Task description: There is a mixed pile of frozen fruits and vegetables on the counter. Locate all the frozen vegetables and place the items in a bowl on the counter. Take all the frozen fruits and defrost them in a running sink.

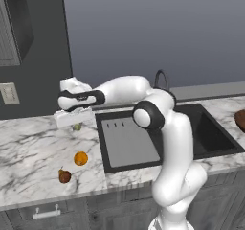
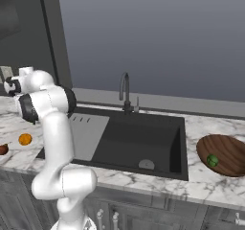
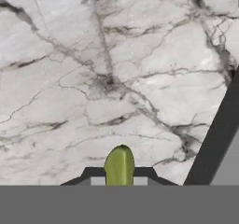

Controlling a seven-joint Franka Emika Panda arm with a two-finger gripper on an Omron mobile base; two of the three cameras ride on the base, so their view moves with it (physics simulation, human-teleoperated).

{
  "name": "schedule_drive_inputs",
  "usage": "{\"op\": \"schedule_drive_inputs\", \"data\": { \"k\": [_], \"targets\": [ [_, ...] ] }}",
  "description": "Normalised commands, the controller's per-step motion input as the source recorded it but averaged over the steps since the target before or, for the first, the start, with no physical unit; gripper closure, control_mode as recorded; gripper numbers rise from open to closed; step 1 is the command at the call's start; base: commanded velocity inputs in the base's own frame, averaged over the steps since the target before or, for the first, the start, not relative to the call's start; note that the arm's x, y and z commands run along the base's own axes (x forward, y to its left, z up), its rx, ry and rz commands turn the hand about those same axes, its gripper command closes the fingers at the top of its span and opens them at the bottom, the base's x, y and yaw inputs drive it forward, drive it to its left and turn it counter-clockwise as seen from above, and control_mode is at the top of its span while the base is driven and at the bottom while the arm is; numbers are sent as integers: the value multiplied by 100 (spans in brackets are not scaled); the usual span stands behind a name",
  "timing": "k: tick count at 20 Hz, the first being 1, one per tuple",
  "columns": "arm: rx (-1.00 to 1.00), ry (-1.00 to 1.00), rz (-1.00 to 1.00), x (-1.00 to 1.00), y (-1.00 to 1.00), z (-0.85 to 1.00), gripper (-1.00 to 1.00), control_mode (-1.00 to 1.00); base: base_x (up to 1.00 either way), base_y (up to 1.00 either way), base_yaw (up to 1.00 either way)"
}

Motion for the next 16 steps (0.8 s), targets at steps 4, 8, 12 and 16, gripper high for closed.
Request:
{"op": "schedule_drive_inputs", "data": {
  "k": [4, 8, 12, 16],
  "targets": [
    [6, -9, -8, -25, -75, 33, 100, -100, 0, 0, 0],
    [9, -21, -3, -48, -47, 47, 100, -100, 0, 0, 0],
    [9, -15, -3, -49, -59, 41, 100, -100, 0, 0, 0],
    [5, -4, -6, -38, -76, 33, 100, -100, 0, 0, 0]
  ]
}}
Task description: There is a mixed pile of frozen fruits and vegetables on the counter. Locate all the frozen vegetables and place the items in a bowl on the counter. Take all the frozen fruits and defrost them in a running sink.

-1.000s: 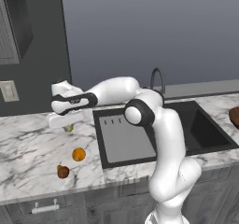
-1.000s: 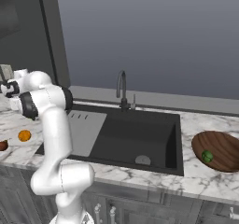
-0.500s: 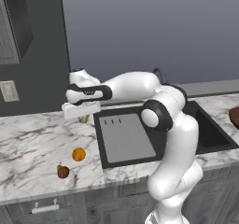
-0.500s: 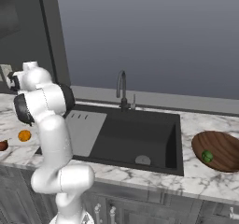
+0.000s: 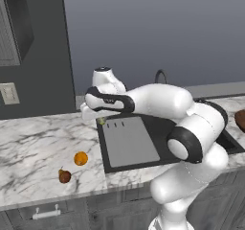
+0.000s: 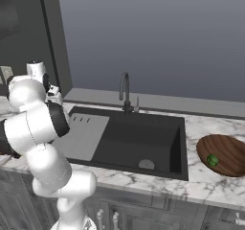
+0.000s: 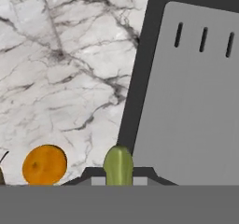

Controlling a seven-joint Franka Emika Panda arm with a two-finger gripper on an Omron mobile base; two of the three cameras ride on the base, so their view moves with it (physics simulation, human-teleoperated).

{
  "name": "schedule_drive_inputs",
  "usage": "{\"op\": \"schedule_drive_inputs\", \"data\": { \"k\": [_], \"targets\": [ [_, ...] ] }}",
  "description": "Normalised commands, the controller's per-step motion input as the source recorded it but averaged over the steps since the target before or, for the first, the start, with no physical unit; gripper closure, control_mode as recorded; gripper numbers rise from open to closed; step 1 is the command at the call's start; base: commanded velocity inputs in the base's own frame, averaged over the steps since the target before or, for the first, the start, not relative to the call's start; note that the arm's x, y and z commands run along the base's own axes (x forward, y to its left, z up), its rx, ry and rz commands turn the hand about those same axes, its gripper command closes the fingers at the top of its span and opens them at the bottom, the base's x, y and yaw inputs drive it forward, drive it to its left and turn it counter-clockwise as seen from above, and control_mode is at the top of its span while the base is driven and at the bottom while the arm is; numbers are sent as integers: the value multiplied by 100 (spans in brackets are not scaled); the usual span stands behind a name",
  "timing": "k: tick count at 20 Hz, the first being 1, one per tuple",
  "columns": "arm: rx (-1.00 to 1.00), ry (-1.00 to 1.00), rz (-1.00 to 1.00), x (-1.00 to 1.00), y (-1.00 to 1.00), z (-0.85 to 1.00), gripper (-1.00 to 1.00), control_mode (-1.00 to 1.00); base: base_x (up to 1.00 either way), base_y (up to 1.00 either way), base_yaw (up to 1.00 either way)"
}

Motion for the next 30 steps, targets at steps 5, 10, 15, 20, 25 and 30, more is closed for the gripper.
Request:
{"op": "schedule_drive_inputs", "data": {
  "k": [5, 10, 15, 20, 25, 30],
  "targets": [
    [-3, 0, -6, -8, -64, 21, 100, -100, 0, 0, 0],
    [-7, 0, -5, 0, -65, 15, 100, -100, 0, 0, 0],
    [-8, 0, -8, -4, -80, 29, 100, -100, 0, 0, 0],
    [-9, 0, -10, -8, -77, 15, 100, -100, 0, 0, 0],
    [-10, 0, -11, -2, -75, 8, 100, -100, 0, 0, 0],
    [-11, 0, -12, 0, -77, 6, 100, -100, 0, 0, 0]
  ]
}}
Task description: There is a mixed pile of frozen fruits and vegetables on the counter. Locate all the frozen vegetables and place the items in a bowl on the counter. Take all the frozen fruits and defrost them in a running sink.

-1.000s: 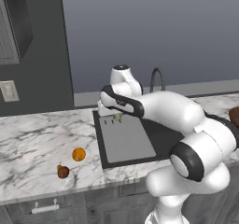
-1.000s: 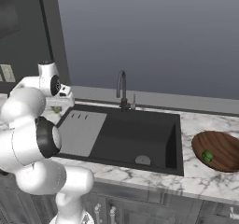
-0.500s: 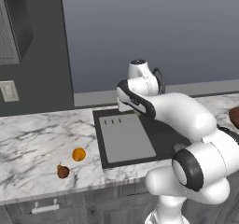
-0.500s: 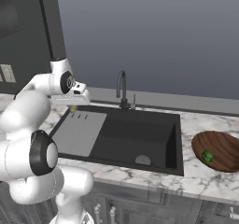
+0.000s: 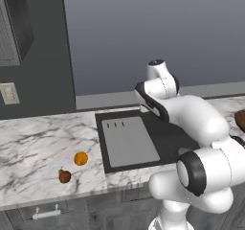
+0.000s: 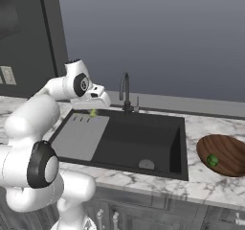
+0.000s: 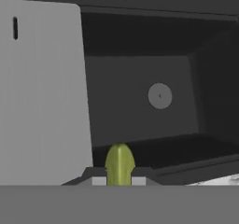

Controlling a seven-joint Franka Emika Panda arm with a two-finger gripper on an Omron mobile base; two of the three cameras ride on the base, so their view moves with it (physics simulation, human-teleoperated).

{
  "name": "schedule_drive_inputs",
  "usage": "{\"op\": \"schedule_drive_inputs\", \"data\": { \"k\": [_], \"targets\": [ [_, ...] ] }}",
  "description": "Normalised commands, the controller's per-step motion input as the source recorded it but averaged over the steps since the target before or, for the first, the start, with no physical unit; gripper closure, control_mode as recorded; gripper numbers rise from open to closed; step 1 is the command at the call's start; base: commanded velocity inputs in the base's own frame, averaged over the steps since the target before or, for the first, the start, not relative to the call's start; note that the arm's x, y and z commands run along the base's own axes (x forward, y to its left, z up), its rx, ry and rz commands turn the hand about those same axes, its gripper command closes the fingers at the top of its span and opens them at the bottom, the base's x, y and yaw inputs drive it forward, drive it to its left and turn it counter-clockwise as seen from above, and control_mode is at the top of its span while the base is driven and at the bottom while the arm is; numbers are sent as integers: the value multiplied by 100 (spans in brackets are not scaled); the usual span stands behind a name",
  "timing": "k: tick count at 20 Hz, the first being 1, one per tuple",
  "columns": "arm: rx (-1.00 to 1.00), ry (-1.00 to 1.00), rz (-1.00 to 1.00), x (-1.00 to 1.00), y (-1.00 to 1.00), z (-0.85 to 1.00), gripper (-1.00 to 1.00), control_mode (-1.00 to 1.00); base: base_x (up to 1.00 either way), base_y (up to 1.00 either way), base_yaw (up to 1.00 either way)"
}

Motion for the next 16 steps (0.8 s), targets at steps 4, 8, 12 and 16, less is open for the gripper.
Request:
{"op": "schedule_drive_inputs", "data": {
  "k": [4, 8, 12, 16],
  "targets": [
    [-11, 0, -12, 0, -90, 16, 100, -100, 0, 0, 0],
    [-9, 0, -13, 0, -83, 23, 100, -100, 0, 0, 0],
    [-8, -1, -13, 0, -83, 23, 100, -100, 0, 0, 0],
    [-6, -3, -13, -1, -85, 21, 100, -100, 0, 0, 0]
  ]
}}
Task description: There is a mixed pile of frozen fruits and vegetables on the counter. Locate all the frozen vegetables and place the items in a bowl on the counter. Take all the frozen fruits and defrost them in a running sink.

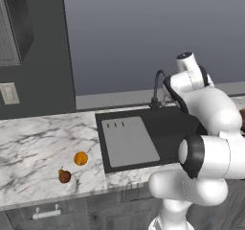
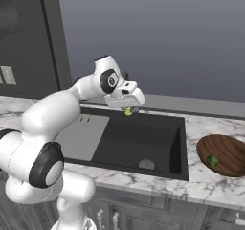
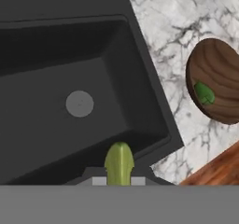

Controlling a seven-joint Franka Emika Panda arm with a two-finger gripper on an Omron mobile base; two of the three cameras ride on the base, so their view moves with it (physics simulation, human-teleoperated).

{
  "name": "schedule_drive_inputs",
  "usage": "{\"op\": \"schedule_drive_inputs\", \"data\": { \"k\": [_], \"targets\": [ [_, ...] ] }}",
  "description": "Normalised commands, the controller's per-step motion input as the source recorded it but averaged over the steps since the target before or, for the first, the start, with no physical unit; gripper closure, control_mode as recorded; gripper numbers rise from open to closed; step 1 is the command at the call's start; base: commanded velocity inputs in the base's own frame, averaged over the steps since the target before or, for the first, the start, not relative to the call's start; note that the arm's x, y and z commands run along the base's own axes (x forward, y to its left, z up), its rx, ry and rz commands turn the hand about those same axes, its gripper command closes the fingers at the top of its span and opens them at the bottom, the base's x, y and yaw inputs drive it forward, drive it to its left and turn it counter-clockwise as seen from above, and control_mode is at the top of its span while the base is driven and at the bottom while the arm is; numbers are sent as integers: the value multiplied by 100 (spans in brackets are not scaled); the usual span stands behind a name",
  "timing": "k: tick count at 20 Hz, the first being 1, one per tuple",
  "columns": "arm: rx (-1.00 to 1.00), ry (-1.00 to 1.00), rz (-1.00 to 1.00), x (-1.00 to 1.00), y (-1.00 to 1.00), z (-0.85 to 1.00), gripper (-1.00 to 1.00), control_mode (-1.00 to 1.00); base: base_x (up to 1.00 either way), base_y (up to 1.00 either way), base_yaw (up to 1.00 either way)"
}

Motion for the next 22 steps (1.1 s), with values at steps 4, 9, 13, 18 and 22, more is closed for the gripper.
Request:
{"op": "schedule_drive_inputs", "data": {
  "k": [4, 9, 13, 18, 22],
  "targets": [
    [-1, -15, -9, 0, -86, 4, 100, -100, 0, 0, 0],
    [0, -13, -8, 0, -92, 0, 100, -100, 0, 0, 0],
    [9, -8, -9, 2, -91, 23, 100, -100, 0, 0, 0],
    [15, -3, -10, 0, -91, 20, 100, -100, 0, 0, 0],
    [10, 3, -10, 10, -88, -5, 100, -100, 0, 0, 0]
  ]
}}
